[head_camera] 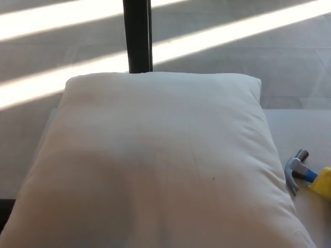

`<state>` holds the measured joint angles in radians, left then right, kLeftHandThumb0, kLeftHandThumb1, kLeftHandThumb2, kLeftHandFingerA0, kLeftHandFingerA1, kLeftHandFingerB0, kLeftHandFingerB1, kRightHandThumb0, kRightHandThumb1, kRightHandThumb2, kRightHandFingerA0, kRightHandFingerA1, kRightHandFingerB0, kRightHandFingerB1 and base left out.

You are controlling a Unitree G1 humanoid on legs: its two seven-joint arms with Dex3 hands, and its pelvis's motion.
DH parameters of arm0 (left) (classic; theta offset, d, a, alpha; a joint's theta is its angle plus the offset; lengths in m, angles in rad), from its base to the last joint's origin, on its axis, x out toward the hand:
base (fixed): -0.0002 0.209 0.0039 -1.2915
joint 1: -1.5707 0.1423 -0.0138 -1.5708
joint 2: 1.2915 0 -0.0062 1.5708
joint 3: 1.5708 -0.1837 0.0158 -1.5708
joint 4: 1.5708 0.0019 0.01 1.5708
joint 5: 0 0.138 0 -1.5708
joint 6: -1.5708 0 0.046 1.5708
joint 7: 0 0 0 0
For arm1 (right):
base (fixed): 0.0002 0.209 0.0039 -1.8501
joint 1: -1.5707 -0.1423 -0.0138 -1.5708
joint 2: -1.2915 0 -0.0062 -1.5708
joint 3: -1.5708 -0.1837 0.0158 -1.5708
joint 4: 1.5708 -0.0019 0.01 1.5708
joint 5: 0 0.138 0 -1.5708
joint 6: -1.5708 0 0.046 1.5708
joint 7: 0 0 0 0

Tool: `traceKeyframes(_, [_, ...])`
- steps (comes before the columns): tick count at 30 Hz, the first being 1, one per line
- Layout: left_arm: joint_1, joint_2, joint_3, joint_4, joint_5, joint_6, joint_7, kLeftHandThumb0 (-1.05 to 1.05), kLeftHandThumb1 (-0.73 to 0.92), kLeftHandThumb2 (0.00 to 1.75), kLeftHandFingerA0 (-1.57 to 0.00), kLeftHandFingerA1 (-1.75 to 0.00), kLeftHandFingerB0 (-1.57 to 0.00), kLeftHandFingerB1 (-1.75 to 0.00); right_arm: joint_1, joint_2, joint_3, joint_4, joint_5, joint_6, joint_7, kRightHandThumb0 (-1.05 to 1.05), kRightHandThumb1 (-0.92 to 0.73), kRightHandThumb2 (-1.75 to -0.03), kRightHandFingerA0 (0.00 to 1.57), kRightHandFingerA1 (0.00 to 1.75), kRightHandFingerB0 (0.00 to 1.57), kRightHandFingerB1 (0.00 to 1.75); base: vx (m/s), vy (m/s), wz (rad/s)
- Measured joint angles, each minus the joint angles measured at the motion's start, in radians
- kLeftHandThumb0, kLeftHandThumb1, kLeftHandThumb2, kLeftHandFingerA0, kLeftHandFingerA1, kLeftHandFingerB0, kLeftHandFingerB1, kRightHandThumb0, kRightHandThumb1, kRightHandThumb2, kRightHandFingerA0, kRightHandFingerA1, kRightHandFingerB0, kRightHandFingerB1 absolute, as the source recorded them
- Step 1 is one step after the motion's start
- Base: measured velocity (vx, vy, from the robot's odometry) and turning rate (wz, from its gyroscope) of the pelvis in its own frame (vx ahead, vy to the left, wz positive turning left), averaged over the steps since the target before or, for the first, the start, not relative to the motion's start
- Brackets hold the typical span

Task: A hammer is kept on the right hand side and a pillow is kept on the left hand side on the desk infront of the robot and the robot uses its right hand to pick up the hammer and makes a downward swinging motion to hit the pillow

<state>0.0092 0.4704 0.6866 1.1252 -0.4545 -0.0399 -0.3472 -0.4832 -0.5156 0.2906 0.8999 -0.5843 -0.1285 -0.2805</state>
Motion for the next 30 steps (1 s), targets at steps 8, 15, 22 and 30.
traceKeyframes(8, [0.004, -0.001, 0.000, -0.002, 0.000, 0.000, -0.001, -0.64, 0.78, 0.63, -0.53, -0.57, -0.48, -0.41, -0.003, 0.044, -0.155, -0.033, 0.097, 0.033, 0.102, -0.17, -0.65, -1.01, 0.91, 1.75, 0.78, 1.49, 0.00, 0.000, 0.00])
traceKeyframes(15, [0.008, -0.001, 0.000, -0.002, 0.000, 0.000, -0.001, -0.65, 0.77, 0.63, -0.52, -0.55, -0.47, -0.41, -0.020, 0.086, -0.273, -0.095, 0.176, 0.091, 0.183, -0.17, -0.66, -1.02, 0.94, 1.75, 0.80, 1.52, 0.00, 0.000, 0.00])
traceKeyframes(22, [0.020, -0.002, 0.001, -0.006, 0.000, 0.000, -0.002, -0.64, 0.78, 0.63, -0.53, -0.55, -0.46, -0.40, -0.029, 0.121, -0.374, -0.184, 0.258, 0.153, 0.255, -0.19, -0.51, -1.28, 0.94, 1.75, 0.77, 1.65, 0.00, 0.000, 0.00])
traceKeyframes(30, [0.037, -0.008, 0.004, -0.008, -0.001, 0.000, -0.003, -0.64, 0.78, 0.64, -0.52, -0.55, -0.45, -0.41, -0.035, 0.170, -0.466, -0.327, 0.346, 0.255, 0.326, -0.22, -0.58, -1.17, 0.98, 1.75, 0.65, 1.75, 0.00, 0.000, 0.00])
